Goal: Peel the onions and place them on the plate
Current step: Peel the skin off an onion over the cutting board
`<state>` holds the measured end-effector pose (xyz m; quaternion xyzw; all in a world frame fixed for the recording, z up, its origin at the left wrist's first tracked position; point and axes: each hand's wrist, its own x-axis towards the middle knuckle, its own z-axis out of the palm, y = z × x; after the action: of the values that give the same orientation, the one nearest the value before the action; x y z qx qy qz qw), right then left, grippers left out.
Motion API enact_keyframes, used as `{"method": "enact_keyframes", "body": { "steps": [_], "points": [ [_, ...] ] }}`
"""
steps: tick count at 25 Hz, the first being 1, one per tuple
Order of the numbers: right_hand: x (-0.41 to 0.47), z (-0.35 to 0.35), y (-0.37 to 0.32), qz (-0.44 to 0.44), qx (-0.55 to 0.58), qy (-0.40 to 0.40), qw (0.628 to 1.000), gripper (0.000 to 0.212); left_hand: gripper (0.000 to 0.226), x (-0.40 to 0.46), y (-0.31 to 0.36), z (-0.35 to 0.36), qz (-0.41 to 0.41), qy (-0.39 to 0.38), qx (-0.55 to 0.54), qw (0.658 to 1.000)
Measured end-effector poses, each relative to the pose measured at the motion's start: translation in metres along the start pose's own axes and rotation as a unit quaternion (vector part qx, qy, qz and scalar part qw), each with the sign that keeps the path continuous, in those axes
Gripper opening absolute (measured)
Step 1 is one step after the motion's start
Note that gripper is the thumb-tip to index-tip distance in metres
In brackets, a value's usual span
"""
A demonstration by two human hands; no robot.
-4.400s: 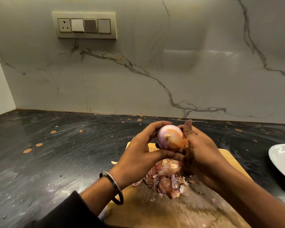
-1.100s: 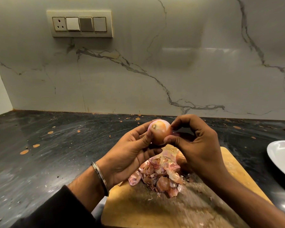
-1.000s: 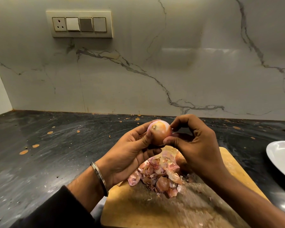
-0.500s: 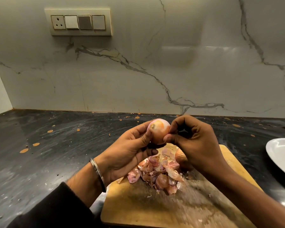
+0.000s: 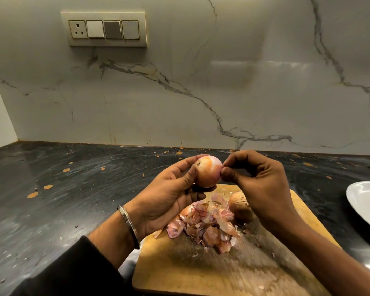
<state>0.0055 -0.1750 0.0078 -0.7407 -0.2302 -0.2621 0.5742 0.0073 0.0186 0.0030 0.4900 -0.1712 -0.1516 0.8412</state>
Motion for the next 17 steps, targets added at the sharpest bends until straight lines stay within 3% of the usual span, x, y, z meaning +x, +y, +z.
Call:
{"method": "enact_keyframes", "body": {
  "steps": [7,13,17],
  "points": [
    [-0.002,0.003,0.002,-0.016,-0.040,-0.030,0.999,0.033,0.040,0.000,-0.002,0.004,0.006,-0.004,0.004,1.000],
    [-0.010,0.014,0.005,-0.085,-0.141,0.033,0.986,0.037,0.035,-0.001,-0.007,0.011,0.011,-0.023,-0.020,0.999],
    [-0.007,0.010,0.000,-0.062,-0.085,0.015,0.994,0.035,0.037,-0.001,-0.004,0.010,0.015,-0.001,-0.013,1.000]
  ]
}}
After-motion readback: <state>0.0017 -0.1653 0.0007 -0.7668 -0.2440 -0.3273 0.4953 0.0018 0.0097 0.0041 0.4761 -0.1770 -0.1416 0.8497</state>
